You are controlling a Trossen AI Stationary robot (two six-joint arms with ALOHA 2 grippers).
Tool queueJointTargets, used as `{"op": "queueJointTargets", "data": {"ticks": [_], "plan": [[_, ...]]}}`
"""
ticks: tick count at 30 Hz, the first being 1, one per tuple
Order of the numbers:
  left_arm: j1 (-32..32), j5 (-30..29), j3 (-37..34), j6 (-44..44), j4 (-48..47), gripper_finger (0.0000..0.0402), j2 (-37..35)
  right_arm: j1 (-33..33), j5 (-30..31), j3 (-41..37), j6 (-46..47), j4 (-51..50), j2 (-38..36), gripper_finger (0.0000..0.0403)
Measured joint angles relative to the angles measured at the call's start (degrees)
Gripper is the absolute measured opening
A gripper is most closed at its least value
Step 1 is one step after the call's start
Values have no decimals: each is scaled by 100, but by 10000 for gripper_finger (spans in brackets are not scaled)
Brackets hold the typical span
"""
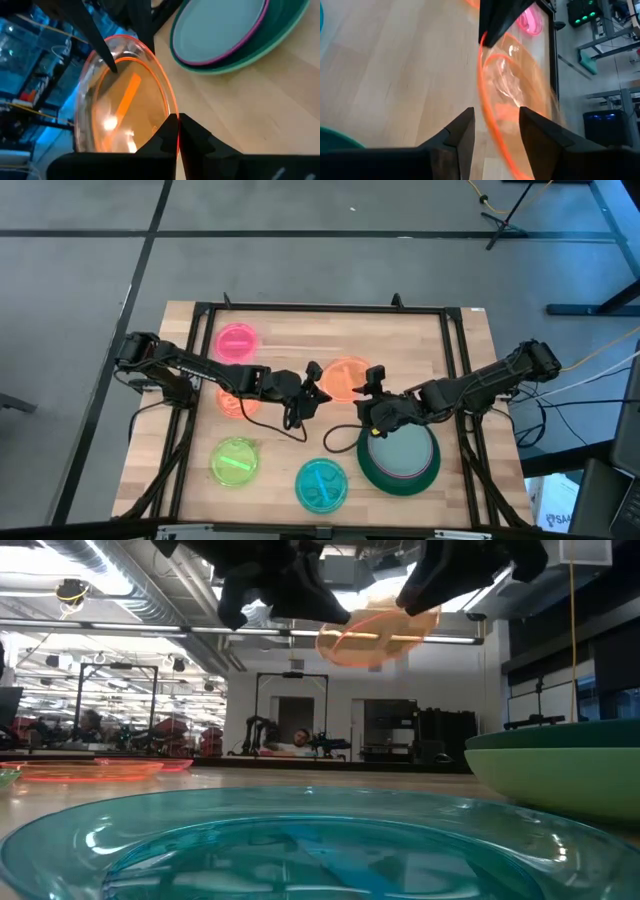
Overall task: Stack plastic plates
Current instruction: Stack the orange plate on the gray plate
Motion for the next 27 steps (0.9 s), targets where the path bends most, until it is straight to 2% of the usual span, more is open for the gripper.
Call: {"op": "queueJointTargets", "data": {"ticks": [5, 14, 20, 24, 27], "plan": [[-39, -2, -2, 46, 52, 2, 0, 2, -1, 0, -11, -84, 0, 130], [-6, 3, -2, -124, 62, 2, 0, 13, -165, 0, -228, -147, 2, 9], [-22, -22, -2, -511, 163, 5, 0, 15, -131, 0, -275, -168, 2, 15], [-107, -113, -2, -770, 256, 27, -25, 58, -131, 9, -205, -243, -23, 4], [-300, -673, -4, -1035, 172, 43, -113, 162, -104, 170, 32, -713, -59, 4]]}}
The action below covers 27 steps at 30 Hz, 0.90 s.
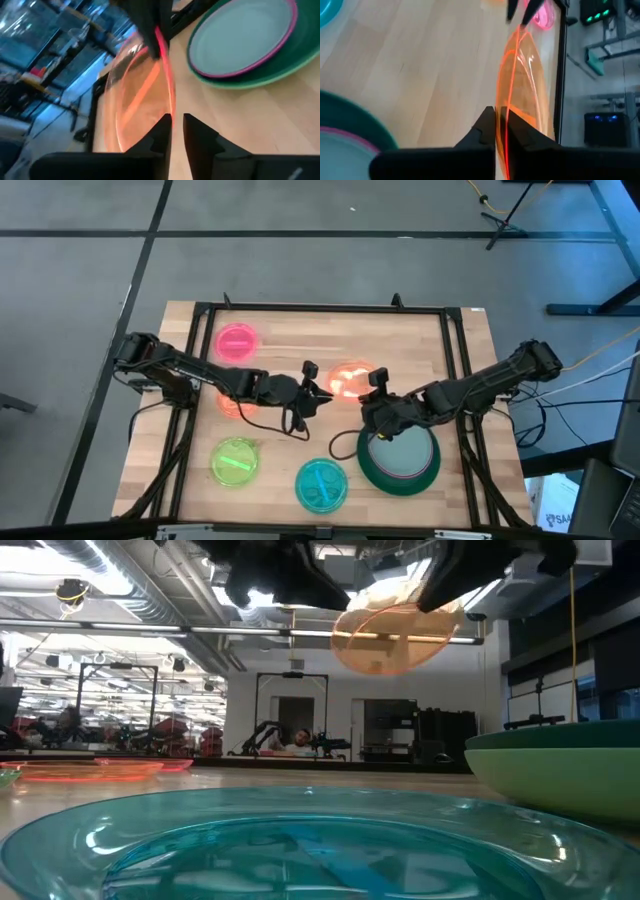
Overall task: Stack plastic plates
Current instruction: Stack the orange plate on the gray plate
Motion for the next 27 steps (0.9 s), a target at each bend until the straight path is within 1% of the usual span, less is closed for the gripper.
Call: {"op": "queueJointTargets", "data": {"ticks": [4, 6, 9, 13, 15, 18, 22, 27], "plan": [[-315, -813, -1, 14, -7, 54, -173, 284, -42, 422, 752, -841, -7, 8], [-432, -1068, -1, 17, 70, 56, -208, 454, -295, 624, 1221, -1177, -18, 9], [-589, -1387, -3, 132, 37, 56, -274, 684, -1111, 874, 1996, -1592, -18, 9], [-652, -1532, -3, 223, 108, 56, -285, 999, -2388, 921, 3171, -1849, -20, 9], [-654, -1554, -3, 224, 155, 56, -285, 1199, -2731, 839, 3713, -1941, -20, 9], [-654, -1556, -3, 216, 186, 56, -287, 1484, -2878, 625, 4313, -1940, -20, 9], [-654, -1557, -3, 214, 315, 57, -287, 1774, -2884, 252, 4856, -1866, -18, 9], [-628, -1550, -3, -315, 463, 64, -287, 1842, -2490, -302, 5294, -1631, -15, 14]]}}
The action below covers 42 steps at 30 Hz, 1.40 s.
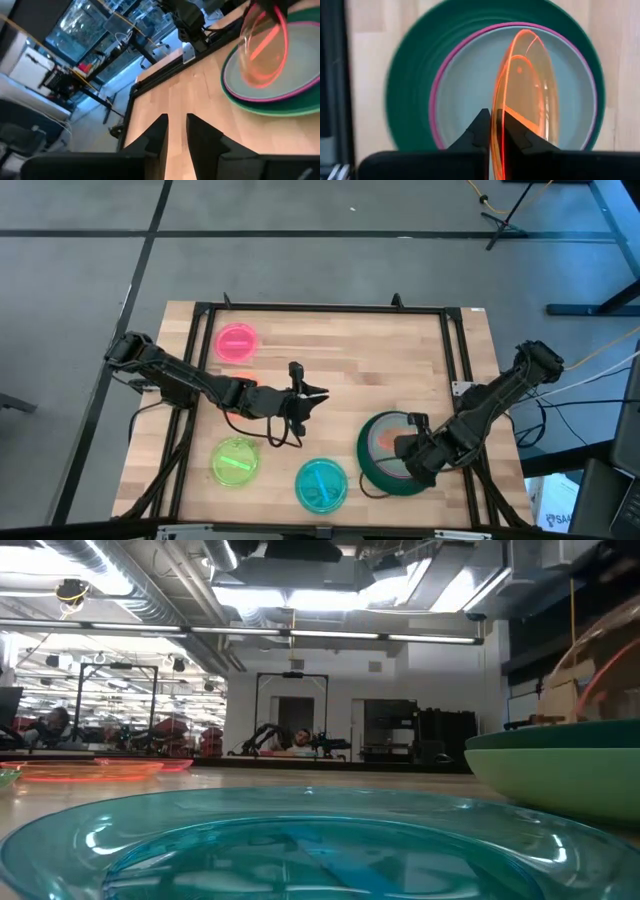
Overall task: Stack plastic plates
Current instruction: Stack the orange plate on the gray plate, then stack the blue plate on the orange plate
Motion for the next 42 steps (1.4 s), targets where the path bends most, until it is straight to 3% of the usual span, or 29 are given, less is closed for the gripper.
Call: {"op": "queueJointTargets", "data": {"ticks": [4, 9, 15, 20, 25, 42], "plan": [[-14, 386, 0, -690, -121, 87, 0, -8, 38, -333, 226, 425, 0, 47], [-18, 1227, 0, -1747, -579, 122, 18, -4, -103, -484, 486, 594, 2, 119], [-111, 1352, -75, -2987, -738, 130, 365, -4, 33, -368, 541, 750, 0, 172], [-303, 1485, -151, -4087, -798, 129, 927, -2, 789, -409, 415, 1694, 11, 178], [-302, 2365, -149, -5229, -771, 129, 1394, -4, 1057, -475, 16, 2531, 210, 175], [-123, 3737, -149, -5619, -457, 128, 2240, -4, 901, -475, -274, 2807, 721, 175]]}}
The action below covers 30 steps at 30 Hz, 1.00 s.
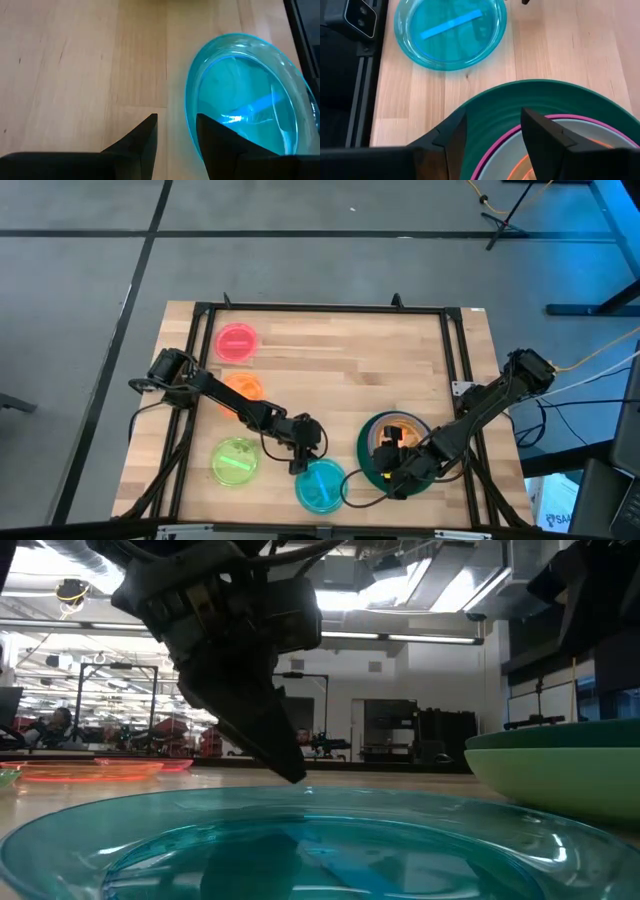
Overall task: Stack plastic plates
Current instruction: Stack the blue plate on the orange plate
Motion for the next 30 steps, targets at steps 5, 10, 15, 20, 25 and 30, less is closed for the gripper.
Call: {"op": "queueJointTargets", "data": {"ticks": [5, 10, 15, 20, 25, 30], "plan": [[-6, 225, 0, -111, 99, 128, 166, 0, 0, 0, -1, 1, 2, 175], [57, 597, 252, -70, 130, 128, 495, 0, 11, 0, -2, 13, 2, 175], [64, 692, 343, 377, 51, 120, 527, 0, 110, 0, -7, 0, 2, 175], [75, 632, 343, 1001, -23, 68, 529, 0, 384, -2, -26, 72, 37, 175], [75, 486, 345, 1649, -99, 7, 523, 0, 503, -2, -324, 560, 253, 175], [67, -502, 341, 1890, -397, 3, 246, -185, 554, -2, -877, 1373, 612, 175]]}}
